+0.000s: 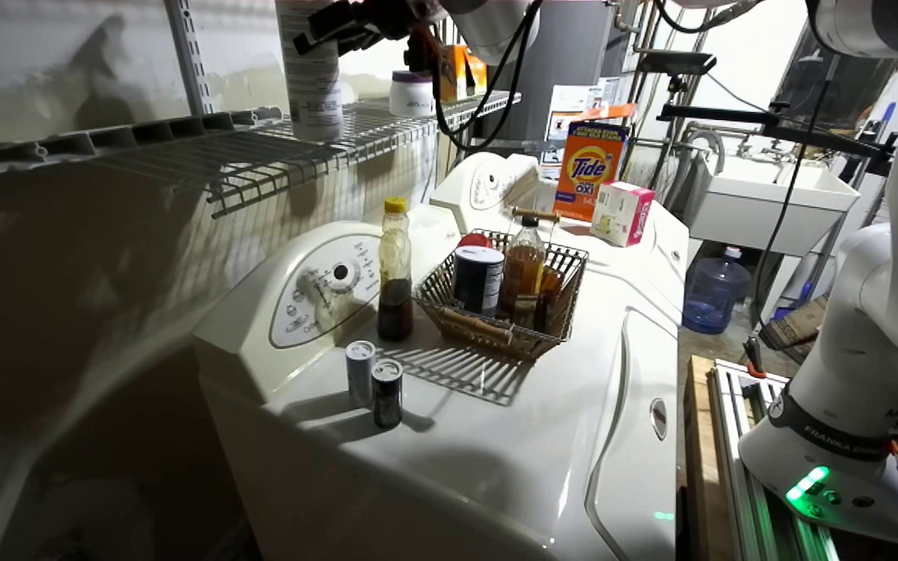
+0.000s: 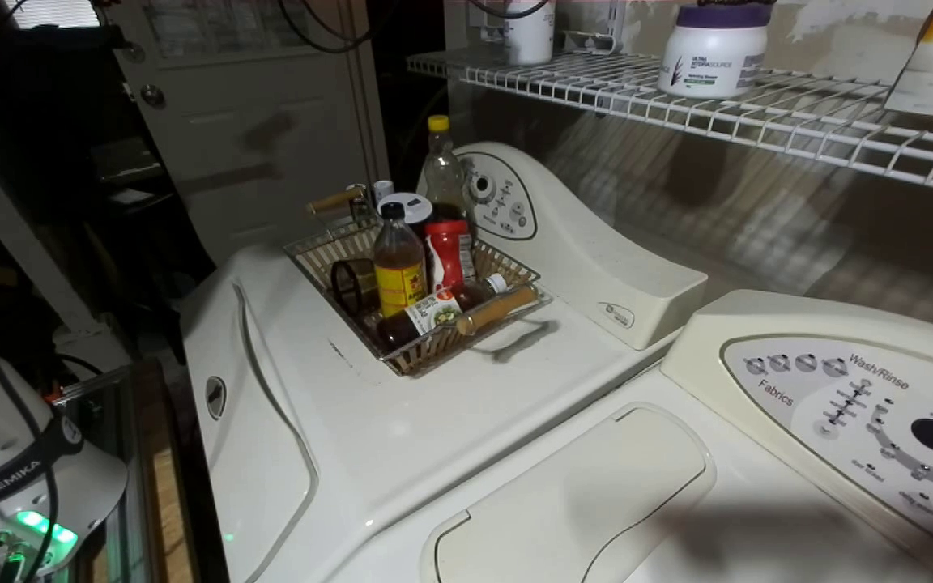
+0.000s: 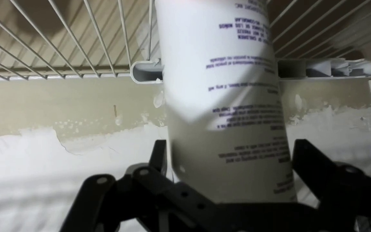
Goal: Rotate the white spray bottle.
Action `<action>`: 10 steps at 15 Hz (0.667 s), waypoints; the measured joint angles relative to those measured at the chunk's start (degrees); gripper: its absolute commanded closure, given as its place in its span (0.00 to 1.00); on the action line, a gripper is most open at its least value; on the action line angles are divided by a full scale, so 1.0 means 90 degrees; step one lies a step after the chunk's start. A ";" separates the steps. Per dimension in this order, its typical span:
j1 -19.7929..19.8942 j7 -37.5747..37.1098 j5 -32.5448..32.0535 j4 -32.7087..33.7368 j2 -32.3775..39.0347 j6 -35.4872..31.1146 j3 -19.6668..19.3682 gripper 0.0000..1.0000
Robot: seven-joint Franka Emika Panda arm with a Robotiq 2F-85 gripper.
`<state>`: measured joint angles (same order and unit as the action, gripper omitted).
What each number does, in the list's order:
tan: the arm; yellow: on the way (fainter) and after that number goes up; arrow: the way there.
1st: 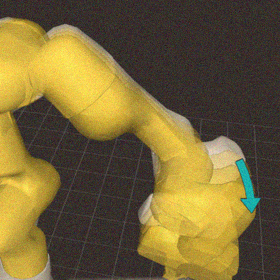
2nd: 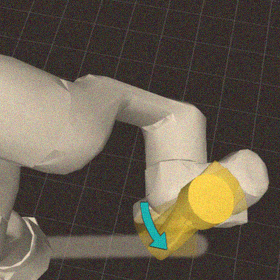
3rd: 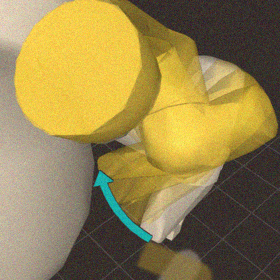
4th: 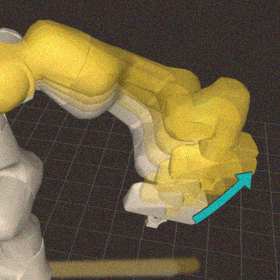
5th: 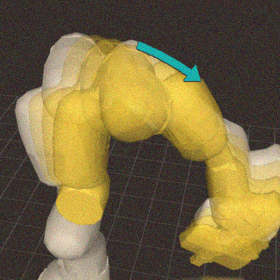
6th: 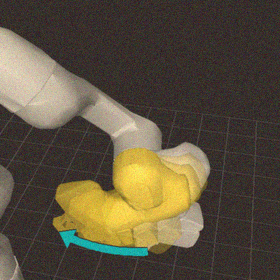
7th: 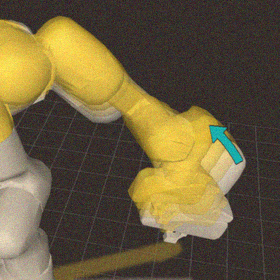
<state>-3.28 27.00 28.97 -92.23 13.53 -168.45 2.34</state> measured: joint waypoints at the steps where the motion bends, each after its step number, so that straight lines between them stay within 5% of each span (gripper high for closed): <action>1: -0.0003 -0.0016 0.0000 0.0035 0.0045 -0.0024 0.0001 0.27; 7: 0.0002 -0.0074 -0.0002 0.0188 0.0179 -0.0050 -0.0022 0.47; 10: 0.0042 -0.0054 -0.0002 0.0252 0.0183 0.0086 -0.0012 0.48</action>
<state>-2.90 26.51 28.95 -89.96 15.17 -167.67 2.23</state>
